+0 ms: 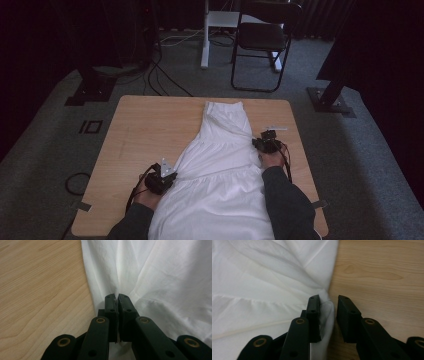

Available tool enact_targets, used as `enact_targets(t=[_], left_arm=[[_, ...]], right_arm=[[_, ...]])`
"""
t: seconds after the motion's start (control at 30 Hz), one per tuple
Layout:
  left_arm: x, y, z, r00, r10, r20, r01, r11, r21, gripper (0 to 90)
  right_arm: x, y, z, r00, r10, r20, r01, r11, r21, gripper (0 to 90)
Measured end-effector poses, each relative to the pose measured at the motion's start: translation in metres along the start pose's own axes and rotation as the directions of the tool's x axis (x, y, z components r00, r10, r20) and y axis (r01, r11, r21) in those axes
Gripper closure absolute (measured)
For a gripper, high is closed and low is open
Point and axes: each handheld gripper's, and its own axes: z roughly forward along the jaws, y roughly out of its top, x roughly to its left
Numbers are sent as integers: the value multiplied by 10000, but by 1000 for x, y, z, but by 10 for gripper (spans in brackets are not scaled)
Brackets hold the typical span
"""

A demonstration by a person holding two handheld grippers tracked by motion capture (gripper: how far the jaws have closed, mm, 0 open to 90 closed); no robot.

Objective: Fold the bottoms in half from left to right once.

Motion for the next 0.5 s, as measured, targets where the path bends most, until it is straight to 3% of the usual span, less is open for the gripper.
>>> enact_targets(t=[0.1,0.17,0.2,0.23,0.3,0.37,0.4,0.43,0.5], left_arm=[[5,0,-2,9995,-246,219,246,9997,24,837],[12,1,-5,9977,-655,156,659,9974,-276,684],[12,1,-5,9977,-655,156,659,9974,-276,641],[24,8,-10,9924,-1226,112,1230,9899,-698,622],[32,21,-12,9904,-1383,76,1383,9838,-1142,591],[39,42,-8,9913,-1304,195,1319,9812,-1410,574],[39,42,-8,9913,-1304,195,1319,9812,-1410,560],[42,67,6,9938,-1089,235,1110,9848,-1336,560],[44,89,25,9964,-789,321,821,9900,-1150,540]], right_arm=[[0,0,0,9998,-177,18,177,9998,46,745],[3,0,0,9988,-480,109,480,9988,69,775],[3,0,0,9988,-480,109,480,9988,69,775],[5,-1,0,9979,-632,111,631,9980,68,799],[5,0,1,9983,-584,58,583,9983,71,814],[5,0,1,9983,-581,24,581,9983,63,817],[5,0,1,9983,-581,24,581,9983,63,817],[5,-1,1,9982,-593,21,593,9982,58,820],[4,0,1,9986,-525,-89,526,9986,66,820]])
